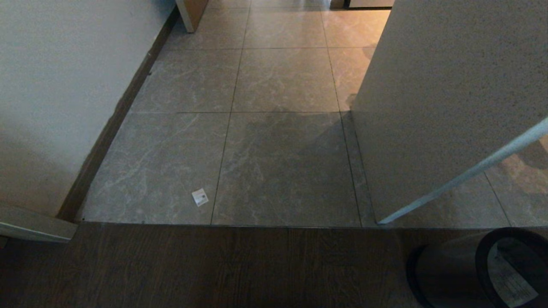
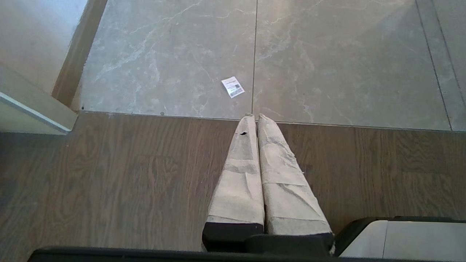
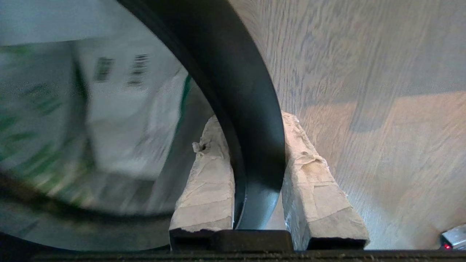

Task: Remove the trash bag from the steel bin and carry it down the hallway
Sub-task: Place the outer trash can on the ground

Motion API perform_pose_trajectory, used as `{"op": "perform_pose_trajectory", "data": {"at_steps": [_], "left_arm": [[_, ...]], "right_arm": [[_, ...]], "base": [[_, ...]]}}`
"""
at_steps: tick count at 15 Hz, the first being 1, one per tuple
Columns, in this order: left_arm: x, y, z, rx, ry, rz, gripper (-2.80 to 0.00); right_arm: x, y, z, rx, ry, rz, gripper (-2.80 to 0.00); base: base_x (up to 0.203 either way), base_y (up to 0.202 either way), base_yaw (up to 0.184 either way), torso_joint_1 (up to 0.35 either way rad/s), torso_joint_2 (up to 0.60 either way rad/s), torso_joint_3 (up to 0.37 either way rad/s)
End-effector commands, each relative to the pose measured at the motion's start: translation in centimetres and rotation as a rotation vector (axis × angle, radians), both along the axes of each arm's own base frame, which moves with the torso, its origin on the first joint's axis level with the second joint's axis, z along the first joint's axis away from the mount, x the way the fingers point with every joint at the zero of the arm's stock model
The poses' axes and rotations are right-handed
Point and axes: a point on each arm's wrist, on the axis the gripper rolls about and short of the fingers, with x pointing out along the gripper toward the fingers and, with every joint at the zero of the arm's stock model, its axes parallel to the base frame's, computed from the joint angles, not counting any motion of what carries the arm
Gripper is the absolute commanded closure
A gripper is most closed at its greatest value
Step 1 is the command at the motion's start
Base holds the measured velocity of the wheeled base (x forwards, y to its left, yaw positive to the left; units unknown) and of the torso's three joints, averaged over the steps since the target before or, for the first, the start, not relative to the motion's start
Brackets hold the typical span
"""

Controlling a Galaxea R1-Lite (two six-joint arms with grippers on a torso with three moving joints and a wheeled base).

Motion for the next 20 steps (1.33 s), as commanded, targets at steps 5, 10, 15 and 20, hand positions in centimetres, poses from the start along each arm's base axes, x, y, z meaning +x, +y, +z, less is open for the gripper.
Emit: {"op": "perform_pose_trajectory", "data": {"at_steps": [5, 10, 15, 20], "left_arm": [[0.0, 0.0, 0.0, 0.0, 0.0, 0.0, 0.0], [0.0, 0.0, 0.0, 0.0, 0.0, 0.0, 0.0], [0.0, 0.0, 0.0, 0.0, 0.0, 0.0, 0.0], [0.0, 0.0, 0.0, 0.0, 0.0, 0.0, 0.0]], "right_arm": [[-4.2, 3.4, 7.7, -0.03, -0.106, -0.016, 0.0], [-6.3, 4.6, 12.2, -0.032, -0.143, -0.055, 0.0], [-7.4, 4.0, 17.0, -0.073, -0.172, -0.094, 0.0], [-10.0, 5.6, 19.7, -0.108, -0.14, -0.13, 0.0]], "base": [[0.0, 0.0, 0.0, 0.0, 0.0, 0.0], [0.0, 0.0, 0.0, 0.0, 0.0, 0.0], [0.0, 0.0, 0.0, 0.0, 0.0, 0.0], [0.0, 0.0, 0.0, 0.0, 0.0, 0.0]]}}
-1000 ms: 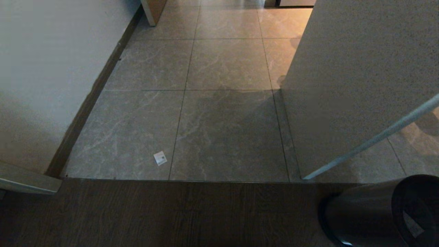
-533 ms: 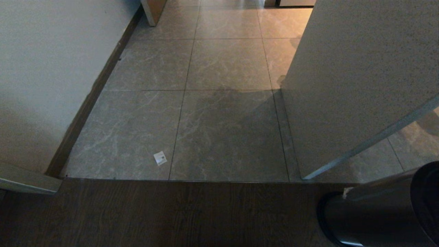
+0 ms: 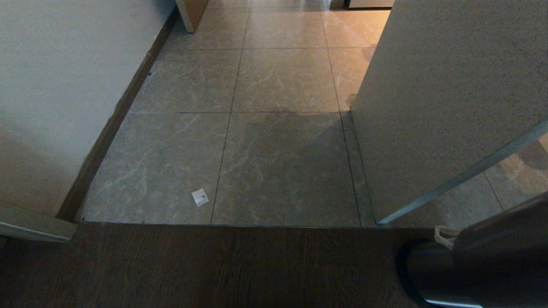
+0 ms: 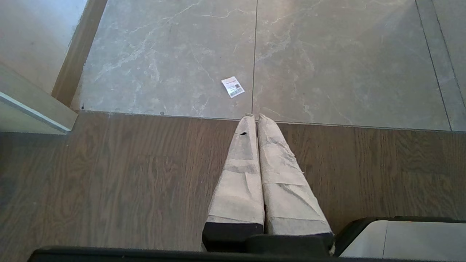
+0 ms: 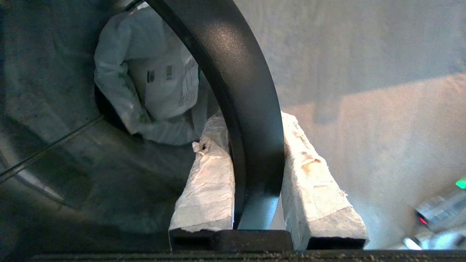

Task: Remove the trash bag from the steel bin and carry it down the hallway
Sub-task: Place the outer trash can on the ground

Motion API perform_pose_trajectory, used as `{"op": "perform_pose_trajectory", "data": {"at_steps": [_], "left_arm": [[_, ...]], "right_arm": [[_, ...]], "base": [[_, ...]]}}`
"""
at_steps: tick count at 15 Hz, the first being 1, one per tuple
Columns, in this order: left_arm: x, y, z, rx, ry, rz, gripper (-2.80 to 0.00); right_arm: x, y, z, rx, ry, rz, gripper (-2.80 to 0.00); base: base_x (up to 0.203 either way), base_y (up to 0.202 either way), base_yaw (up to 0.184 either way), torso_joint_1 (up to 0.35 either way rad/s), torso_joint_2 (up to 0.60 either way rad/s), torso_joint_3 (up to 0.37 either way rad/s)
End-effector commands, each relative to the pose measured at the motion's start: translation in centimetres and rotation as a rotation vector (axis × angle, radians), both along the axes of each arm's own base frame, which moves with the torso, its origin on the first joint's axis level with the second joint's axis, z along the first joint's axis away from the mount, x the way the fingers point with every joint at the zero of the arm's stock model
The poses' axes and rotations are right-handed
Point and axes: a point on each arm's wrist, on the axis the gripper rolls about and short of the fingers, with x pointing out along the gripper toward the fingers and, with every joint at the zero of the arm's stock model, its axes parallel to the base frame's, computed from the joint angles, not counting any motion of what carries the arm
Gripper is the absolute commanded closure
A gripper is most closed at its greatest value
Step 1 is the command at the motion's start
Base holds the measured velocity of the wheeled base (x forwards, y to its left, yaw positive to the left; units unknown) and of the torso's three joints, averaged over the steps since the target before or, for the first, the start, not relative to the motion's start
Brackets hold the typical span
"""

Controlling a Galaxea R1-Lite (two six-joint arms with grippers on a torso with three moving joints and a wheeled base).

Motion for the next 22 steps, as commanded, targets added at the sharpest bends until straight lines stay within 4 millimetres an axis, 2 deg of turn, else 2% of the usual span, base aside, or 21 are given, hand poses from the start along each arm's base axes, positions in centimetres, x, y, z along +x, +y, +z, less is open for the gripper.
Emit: {"op": "perform_pose_trajectory", "data": {"at_steps": [1, 6, 11, 16, 19, 22], "left_arm": [[0.0, 0.0, 0.0, 0.0, 0.0, 0.0, 0.0], [0.0, 0.0, 0.0, 0.0, 0.0, 0.002, 0.0], [0.0, 0.0, 0.0, 0.0, 0.0, 0.0, 0.0], [0.0, 0.0, 0.0, 0.0, 0.0, 0.0, 0.0], [0.0, 0.0, 0.0, 0.0, 0.0, 0.0, 0.0], [0.0, 0.0, 0.0, 0.0, 0.0, 0.0, 0.0]], "right_arm": [[-1.3, 1.6, 1.3, -0.012, 0.012, -0.019, 0.0], [-3.0, 5.1, 3.6, -0.032, 0.027, -0.039, 0.0], [-4.3, 5.6, 5.4, -0.044, 0.045, -0.104, 0.0], [-5.5, 3.6, 6.3, -0.101, 0.077, -0.146, 0.0], [-5.7, 0.7, 6.3, -0.091, 0.074, -0.16, 0.0], [-5.5, -3.7, 5.5, -0.075, 0.065, -0.168, 0.0]], "base": [[0.0, 0.0, 0.0, 0.0, 0.0, 0.0], [0.0, 0.0, 0.0, 0.0, 0.0, 0.0], [0.0, 0.0, 0.0, 0.0, 0.0, 0.0], [0.0, 0.0, 0.0, 0.0, 0.0, 0.0], [0.0, 0.0, 0.0, 0.0, 0.0, 0.0], [0.0, 0.0, 0.0, 0.0, 0.0, 0.0]]}}
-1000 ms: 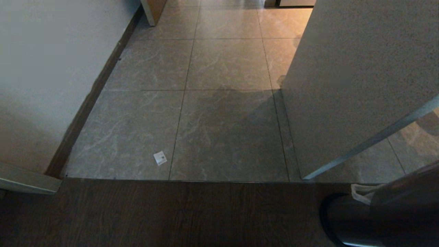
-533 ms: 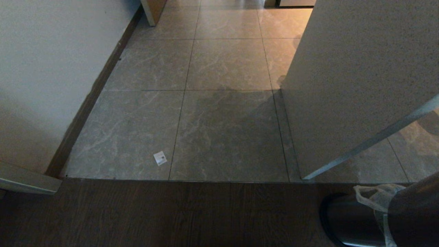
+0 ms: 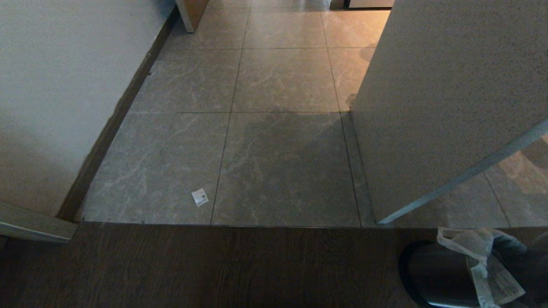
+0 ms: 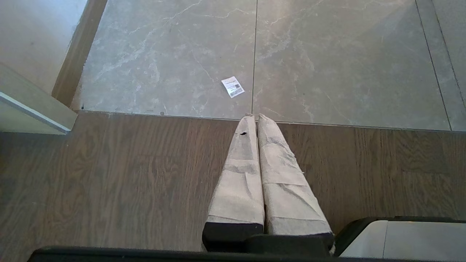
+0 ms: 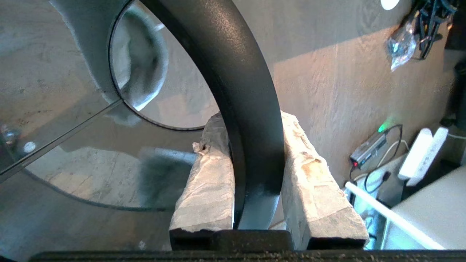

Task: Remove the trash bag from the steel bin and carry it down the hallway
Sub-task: Place the outer trash can on the ground

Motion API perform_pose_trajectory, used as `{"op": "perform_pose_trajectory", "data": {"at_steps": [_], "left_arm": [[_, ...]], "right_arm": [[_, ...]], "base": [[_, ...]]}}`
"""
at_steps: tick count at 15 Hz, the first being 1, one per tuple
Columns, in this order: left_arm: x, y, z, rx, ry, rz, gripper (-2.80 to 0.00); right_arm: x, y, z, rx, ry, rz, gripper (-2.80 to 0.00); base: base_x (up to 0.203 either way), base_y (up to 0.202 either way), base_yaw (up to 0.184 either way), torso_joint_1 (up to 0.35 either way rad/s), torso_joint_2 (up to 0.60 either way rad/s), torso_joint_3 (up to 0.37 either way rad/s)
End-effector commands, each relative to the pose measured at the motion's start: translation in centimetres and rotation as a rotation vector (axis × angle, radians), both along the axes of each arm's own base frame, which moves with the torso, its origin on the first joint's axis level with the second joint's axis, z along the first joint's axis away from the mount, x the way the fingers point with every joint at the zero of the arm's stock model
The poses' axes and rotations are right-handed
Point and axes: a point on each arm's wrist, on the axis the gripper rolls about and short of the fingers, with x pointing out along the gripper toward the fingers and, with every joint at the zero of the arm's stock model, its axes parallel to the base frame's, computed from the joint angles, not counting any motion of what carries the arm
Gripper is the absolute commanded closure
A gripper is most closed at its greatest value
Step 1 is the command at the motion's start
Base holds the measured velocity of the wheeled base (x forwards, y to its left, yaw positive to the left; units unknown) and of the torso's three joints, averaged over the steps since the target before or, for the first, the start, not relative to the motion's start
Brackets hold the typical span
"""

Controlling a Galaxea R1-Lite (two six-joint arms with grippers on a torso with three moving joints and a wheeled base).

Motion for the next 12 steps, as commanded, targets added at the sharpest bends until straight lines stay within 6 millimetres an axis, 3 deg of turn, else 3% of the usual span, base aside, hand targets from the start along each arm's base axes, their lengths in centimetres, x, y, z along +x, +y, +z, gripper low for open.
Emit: {"op": "perform_pose_trajectory", "data": {"at_steps": [1, 8, 12], "left_arm": [[0.0, 0.0, 0.0, 0.0, 0.0, 0.002, 0.0], [0.0, 0.0, 0.0, 0.0, 0.0, 0.0, 0.0], [0.0, 0.0, 0.0, 0.0, 0.0, 0.0, 0.0]], "right_arm": [[0.2, -4.9, -1.8, 0.07, -0.013, -0.003, 0.0], [1.7, -17.4, -6.8, 0.142, -0.142, -0.079, 0.0], [3.4, -20.9, -11.0, 0.273, -0.234, -0.074, 0.0]], "base": [[0.0, 0.0, 0.0, 0.0, 0.0, 0.0], [0.0, 0.0, 0.0, 0.0, 0.0, 0.0], [0.0, 0.0, 0.0, 0.0, 0.0, 0.0]]}}
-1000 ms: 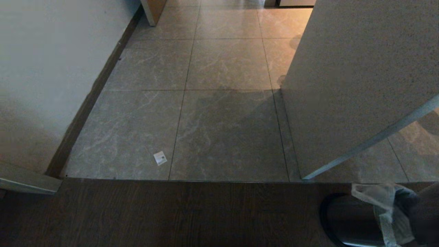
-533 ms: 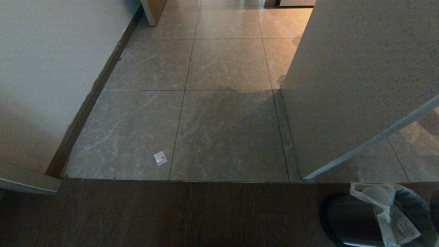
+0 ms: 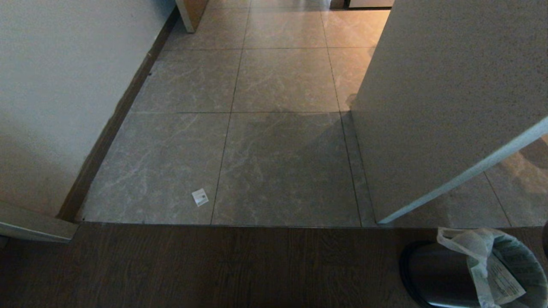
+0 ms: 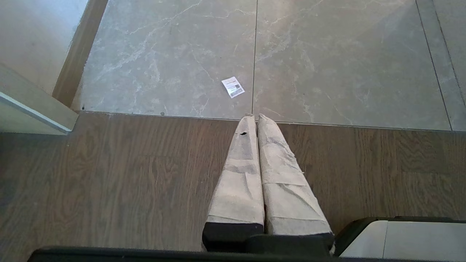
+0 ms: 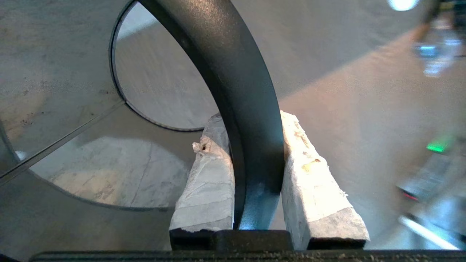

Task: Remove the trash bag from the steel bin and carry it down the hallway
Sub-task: Place the outer trash can on the ground

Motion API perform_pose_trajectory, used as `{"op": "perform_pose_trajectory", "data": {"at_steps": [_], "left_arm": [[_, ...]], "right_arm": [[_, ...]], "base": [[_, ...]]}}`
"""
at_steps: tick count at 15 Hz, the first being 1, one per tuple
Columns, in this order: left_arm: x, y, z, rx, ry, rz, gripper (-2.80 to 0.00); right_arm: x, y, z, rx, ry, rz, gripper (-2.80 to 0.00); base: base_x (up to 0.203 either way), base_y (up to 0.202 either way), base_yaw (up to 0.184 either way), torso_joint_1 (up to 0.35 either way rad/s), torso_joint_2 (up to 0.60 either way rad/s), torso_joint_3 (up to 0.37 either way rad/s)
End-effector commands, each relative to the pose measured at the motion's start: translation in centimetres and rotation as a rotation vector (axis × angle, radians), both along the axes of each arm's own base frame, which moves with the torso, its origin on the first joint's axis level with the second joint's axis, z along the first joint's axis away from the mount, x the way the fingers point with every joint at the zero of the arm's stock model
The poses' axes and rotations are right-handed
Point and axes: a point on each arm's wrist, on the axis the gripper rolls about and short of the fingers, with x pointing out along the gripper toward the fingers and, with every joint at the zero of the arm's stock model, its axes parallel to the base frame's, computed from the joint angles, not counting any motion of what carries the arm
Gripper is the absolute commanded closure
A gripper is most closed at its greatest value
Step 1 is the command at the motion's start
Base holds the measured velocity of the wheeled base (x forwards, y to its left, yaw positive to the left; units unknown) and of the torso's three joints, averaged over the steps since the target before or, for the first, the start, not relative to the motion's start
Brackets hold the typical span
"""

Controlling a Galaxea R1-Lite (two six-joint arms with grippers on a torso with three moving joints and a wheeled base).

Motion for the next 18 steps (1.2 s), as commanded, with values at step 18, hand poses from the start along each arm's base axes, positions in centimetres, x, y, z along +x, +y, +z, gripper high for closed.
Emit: {"op": "perform_pose_trajectory", "data": {"at_steps": [18], "left_arm": [[0.0, 0.0, 0.0, 0.0, 0.0, 0.0, 0.0]], "right_arm": [[4.3, -8.9, -19.0, 0.066, -0.056, 0.21, 0.0]], "base": [[0.0, 0.0, 0.0, 0.0, 0.0, 0.0]]}}
